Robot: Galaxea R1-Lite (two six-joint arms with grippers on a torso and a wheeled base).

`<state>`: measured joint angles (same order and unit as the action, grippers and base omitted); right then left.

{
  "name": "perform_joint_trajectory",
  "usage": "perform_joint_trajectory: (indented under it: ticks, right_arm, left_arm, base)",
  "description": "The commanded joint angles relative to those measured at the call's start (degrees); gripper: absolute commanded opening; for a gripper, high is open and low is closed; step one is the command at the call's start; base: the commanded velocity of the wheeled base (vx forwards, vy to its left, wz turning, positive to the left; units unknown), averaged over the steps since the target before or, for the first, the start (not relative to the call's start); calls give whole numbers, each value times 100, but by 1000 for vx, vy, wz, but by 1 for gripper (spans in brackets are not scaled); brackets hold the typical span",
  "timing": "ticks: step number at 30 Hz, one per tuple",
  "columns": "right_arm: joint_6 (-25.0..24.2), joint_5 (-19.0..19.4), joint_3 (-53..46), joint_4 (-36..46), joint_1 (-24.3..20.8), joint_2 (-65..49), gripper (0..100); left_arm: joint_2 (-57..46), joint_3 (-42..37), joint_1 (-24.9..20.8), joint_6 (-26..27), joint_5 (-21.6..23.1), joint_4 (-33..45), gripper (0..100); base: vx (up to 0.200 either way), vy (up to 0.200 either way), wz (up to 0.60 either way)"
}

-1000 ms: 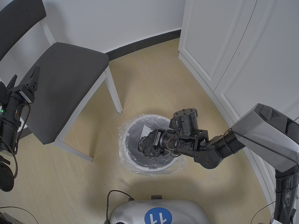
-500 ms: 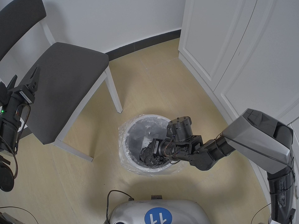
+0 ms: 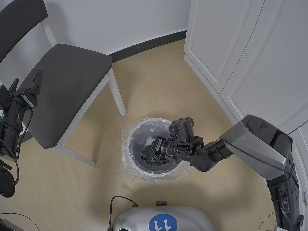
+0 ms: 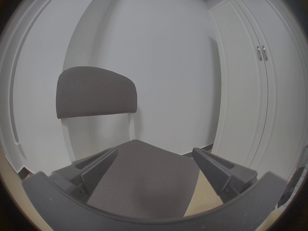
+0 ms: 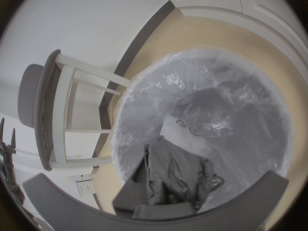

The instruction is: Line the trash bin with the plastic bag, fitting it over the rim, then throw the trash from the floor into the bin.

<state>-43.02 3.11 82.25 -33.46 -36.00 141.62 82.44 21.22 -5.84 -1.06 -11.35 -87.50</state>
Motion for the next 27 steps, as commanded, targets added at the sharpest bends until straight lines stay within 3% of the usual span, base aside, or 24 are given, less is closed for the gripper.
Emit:
perform_joint_trajectory:
  ticks: [1, 16, 20, 23, 27]
  right_arm:
    - [-13, -12, 204, -11, 84, 226, 0]
    - [-101, -249, 265, -29, 75, 200, 0]
    - [259, -645, 142, -2, 14, -73, 0]
    - [909, -1067, 2, -90, -65, -73, 0]
    - [1085, -1348, 63, -152, -153, 138, 0]
  left_arm:
    - [52, -4, -5, 1, -8, -3, 100]
    - [123, -31, -14, 1, 1, -3, 100]
    - [114, -22, -14, 1, 1, -3, 100]
    - [114, -31, -14, 1, 1, -3, 100]
    - [114, -39, -14, 1, -8, -3, 100]
  base:
    - [0, 0, 0]
    - [0, 0, 0]
    - [0, 0, 0]
    - [0, 0, 0]
    - [0, 0, 0]
